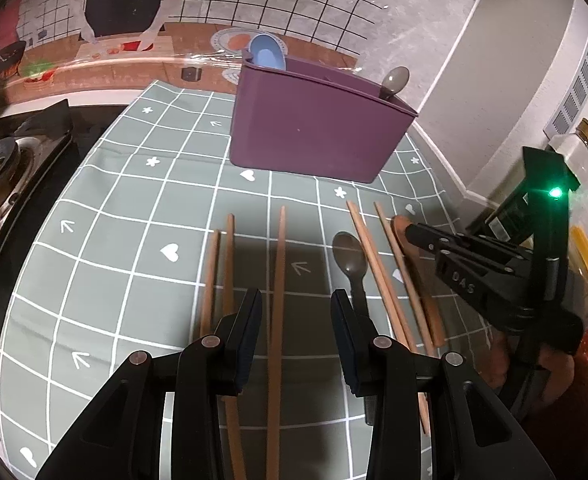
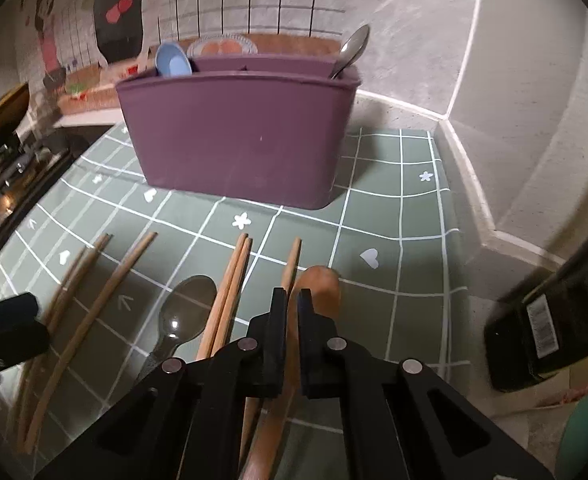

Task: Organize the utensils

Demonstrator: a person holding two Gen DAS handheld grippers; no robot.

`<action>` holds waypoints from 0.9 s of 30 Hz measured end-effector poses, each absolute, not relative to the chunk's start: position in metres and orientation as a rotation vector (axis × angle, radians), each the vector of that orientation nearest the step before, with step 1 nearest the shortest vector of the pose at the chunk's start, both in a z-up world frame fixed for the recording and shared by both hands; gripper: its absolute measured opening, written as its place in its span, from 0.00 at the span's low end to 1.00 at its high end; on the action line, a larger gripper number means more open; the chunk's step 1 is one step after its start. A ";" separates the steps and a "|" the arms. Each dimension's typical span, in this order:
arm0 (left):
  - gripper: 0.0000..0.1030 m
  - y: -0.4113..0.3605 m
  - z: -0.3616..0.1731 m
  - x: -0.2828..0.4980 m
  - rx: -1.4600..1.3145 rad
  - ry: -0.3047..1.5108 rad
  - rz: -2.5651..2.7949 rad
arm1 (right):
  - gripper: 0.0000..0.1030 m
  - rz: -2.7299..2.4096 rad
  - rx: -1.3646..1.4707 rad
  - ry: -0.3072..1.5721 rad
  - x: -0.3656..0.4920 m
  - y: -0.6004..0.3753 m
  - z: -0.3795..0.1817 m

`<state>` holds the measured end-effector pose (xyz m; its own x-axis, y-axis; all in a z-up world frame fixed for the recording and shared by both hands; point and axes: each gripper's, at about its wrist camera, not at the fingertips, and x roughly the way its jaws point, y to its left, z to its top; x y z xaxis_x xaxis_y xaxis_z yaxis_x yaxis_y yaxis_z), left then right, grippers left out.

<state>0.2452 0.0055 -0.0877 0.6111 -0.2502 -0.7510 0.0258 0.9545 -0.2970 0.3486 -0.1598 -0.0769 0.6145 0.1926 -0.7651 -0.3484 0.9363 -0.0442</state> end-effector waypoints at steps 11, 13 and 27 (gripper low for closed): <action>0.36 0.003 -0.089 0.246 -0.265 0.907 -0.167 | 0.31 0.308 -0.135 0.910 0.346 -0.175 -0.085; 0.36 0.005 -0.089 0.246 -0.269 0.908 -0.164 | 0.31 0.271 -0.164 0.918 0.350 -0.171 -0.091; 0.36 0.002 -0.090 0.246 -0.265 0.919 -0.164 | 0.25 0.224 -0.146 0.913 0.368 -0.166 -0.092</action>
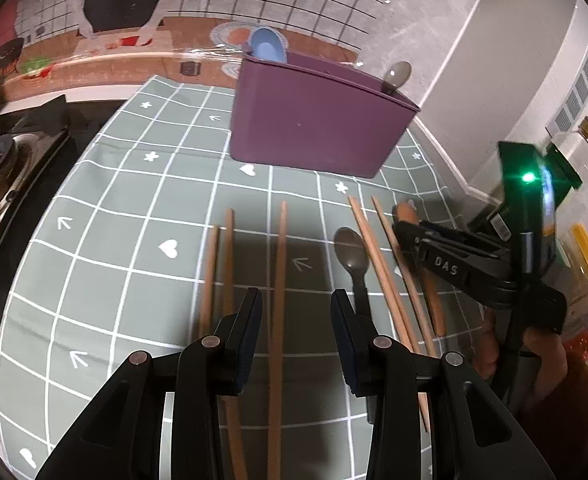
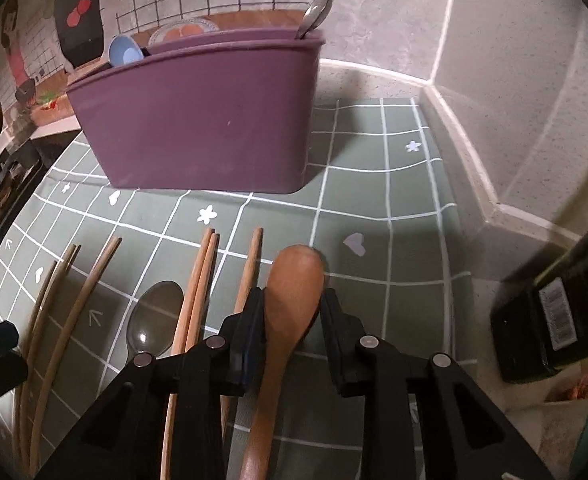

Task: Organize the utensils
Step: 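Lift the wooden spoon with the right tool while the left tool grasps the black spoon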

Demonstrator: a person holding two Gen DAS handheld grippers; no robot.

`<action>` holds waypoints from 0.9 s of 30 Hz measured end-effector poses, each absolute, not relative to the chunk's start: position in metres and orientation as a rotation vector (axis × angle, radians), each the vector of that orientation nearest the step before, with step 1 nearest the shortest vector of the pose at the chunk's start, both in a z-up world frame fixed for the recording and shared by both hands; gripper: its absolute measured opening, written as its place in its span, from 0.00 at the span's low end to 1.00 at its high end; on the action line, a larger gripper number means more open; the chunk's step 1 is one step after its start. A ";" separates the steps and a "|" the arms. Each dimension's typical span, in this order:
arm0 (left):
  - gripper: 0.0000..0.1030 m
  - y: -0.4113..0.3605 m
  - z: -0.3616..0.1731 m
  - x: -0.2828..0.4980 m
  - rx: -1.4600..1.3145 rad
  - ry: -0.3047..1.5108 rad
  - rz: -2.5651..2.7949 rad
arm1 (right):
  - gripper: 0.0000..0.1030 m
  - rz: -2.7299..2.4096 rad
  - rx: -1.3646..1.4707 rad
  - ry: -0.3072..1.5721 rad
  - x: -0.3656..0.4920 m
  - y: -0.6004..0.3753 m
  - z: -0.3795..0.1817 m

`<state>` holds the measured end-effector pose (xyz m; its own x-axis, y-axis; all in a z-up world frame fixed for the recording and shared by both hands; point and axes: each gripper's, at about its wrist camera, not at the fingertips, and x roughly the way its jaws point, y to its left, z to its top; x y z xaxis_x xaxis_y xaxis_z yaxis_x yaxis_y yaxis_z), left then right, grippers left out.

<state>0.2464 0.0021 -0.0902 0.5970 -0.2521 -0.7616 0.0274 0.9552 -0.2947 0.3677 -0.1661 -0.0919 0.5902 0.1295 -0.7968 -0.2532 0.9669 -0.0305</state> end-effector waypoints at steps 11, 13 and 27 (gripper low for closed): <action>0.36 -0.037 -0.103 0.273 -0.221 0.951 -0.225 | 0.25 0.153 -0.071 0.747 0.324 -0.199 -0.042; 0.36 -0.046 -0.108 0.280 -0.198 0.964 -0.224 | 0.25 0.154 -0.052 0.729 0.317 -0.202 -0.035; 0.36 -0.081 -0.121 0.308 0.022 0.974 -0.178 | 0.25 0.176 -0.028 0.682 0.299 -0.210 -0.013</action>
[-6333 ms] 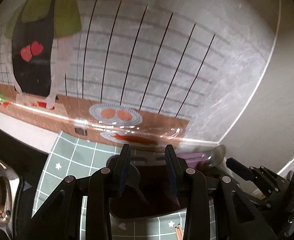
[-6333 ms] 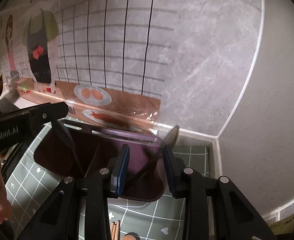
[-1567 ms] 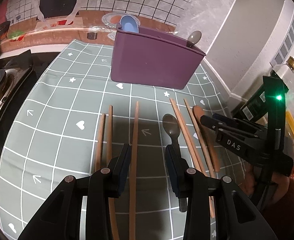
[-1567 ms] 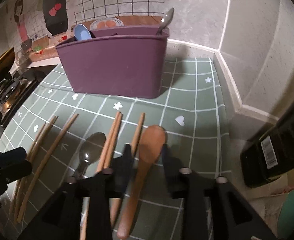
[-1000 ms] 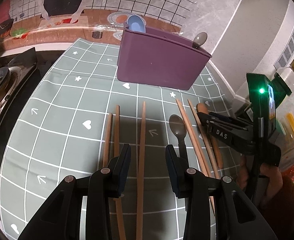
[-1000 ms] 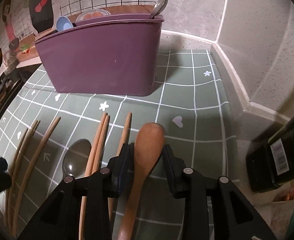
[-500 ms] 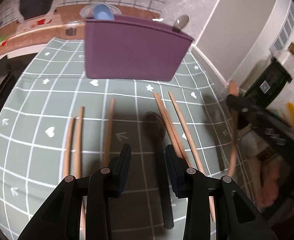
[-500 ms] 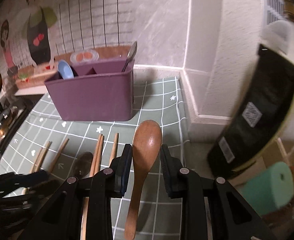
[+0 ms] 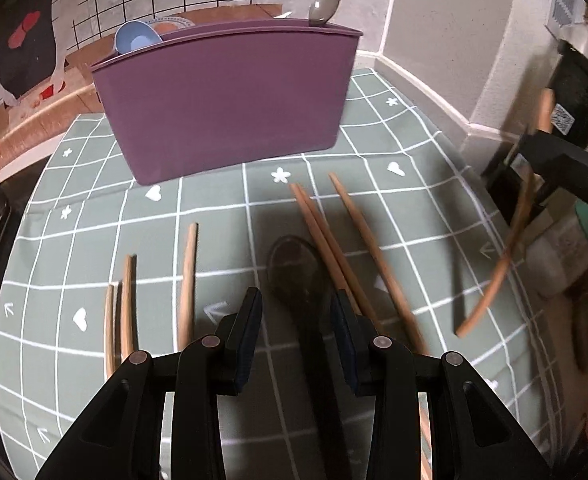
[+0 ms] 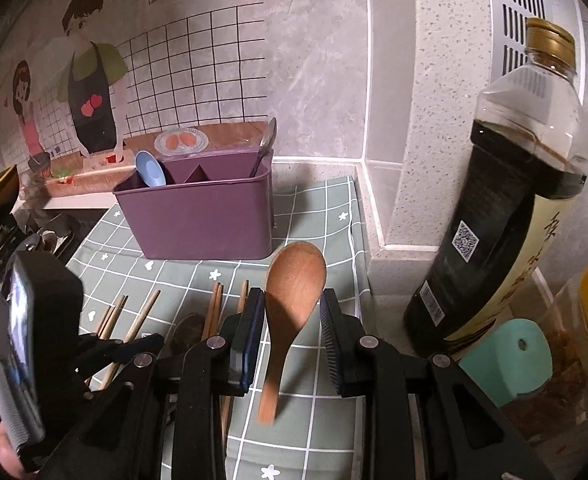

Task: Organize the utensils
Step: 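Lift the wooden spoon with the right tool while the left tool grasps the black spoon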

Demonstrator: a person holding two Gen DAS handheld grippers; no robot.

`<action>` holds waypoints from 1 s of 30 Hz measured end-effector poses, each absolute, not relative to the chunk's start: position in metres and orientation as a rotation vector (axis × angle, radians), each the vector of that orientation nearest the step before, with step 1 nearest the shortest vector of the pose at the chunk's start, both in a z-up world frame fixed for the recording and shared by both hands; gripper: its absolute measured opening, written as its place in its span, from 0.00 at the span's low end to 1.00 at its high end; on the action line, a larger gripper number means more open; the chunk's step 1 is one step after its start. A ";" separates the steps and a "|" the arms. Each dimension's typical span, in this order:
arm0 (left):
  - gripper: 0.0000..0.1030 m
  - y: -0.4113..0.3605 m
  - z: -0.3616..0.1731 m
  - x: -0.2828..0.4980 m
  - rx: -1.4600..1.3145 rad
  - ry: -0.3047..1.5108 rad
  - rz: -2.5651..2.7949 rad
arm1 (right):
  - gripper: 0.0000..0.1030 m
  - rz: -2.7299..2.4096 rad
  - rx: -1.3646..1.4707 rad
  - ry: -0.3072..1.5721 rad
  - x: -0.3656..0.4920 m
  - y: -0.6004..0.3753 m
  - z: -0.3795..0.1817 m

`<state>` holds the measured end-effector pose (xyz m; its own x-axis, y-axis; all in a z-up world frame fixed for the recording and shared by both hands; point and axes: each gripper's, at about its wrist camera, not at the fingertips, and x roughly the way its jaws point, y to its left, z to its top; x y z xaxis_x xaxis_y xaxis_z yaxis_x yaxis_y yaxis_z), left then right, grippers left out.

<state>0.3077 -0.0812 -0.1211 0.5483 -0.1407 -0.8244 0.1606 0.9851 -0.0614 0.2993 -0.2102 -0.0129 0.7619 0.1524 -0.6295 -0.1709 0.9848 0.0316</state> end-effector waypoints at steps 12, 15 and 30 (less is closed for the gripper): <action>0.36 -0.076 -0.122 0.327 0.013 0.967 -0.146 | 0.15 0.175 -0.003 0.697 0.302 -0.217 -0.016; 0.36 -0.074 -0.122 0.331 -0.025 0.972 -0.120 | 0.15 0.177 0.003 0.705 0.303 -0.216 -0.018; 0.33 -0.067 -0.121 0.327 -0.014 0.973 -0.137 | 0.33 0.230 0.029 0.847 0.317 -0.217 -0.053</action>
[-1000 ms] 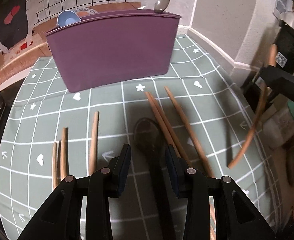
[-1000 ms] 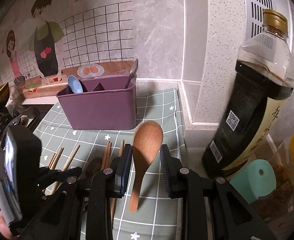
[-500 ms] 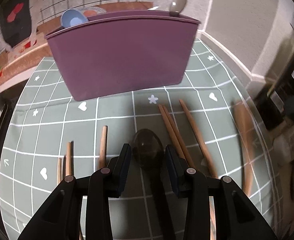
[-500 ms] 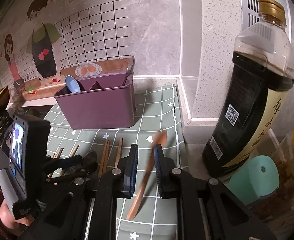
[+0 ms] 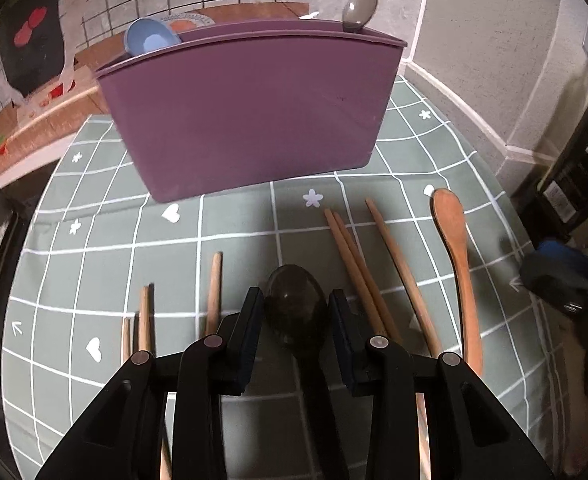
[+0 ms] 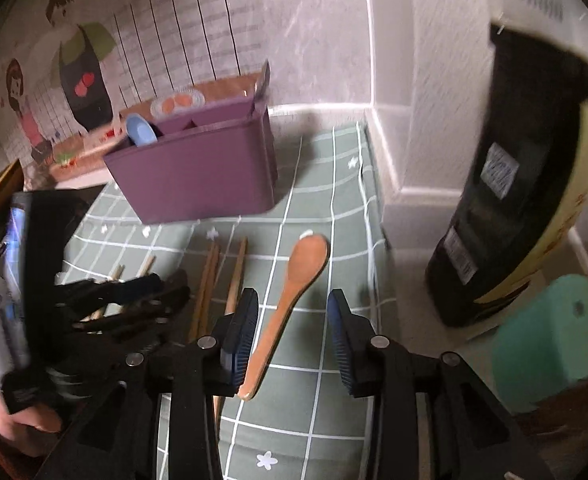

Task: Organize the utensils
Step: 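Lift the wooden spoon with the right tool while the left tool grasps the black spoon, then carry the wooden spoon toward the purple holder with the right tool while the left carries the black spoon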

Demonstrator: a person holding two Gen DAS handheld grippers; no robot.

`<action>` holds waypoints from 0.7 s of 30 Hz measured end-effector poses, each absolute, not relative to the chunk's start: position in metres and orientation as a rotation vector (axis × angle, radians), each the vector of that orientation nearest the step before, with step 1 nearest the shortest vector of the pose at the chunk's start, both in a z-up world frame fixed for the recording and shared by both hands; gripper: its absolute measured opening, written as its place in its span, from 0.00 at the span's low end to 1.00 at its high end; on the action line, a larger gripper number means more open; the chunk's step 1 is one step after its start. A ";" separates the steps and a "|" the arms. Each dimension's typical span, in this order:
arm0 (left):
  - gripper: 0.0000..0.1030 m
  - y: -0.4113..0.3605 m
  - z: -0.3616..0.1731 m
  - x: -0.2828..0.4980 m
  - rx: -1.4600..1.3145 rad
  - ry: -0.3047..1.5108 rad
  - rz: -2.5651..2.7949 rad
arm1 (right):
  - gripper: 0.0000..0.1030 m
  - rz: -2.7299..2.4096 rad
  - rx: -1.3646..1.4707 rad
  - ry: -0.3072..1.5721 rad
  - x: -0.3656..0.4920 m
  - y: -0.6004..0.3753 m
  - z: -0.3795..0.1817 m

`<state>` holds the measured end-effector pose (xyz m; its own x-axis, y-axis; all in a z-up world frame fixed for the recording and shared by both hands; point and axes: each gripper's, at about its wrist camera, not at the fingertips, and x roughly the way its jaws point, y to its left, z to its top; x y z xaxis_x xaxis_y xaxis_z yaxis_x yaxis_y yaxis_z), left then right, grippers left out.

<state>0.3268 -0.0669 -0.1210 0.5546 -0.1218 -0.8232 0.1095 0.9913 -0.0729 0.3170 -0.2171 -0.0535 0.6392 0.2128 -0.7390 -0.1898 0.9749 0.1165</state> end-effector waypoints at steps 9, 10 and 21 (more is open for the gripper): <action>0.33 -0.022 -0.102 0.298 -0.157 0.905 -0.188 | 0.33 0.161 -0.048 0.939 0.355 -0.197 -0.088; 0.33 -0.020 -0.098 0.294 -0.163 0.895 -0.191 | 0.33 0.160 -0.042 0.946 0.359 -0.197 -0.090; 0.33 0.001 -0.064 0.270 -0.172 0.816 -0.165 | 0.35 0.097 -0.064 0.962 0.400 -0.182 -0.099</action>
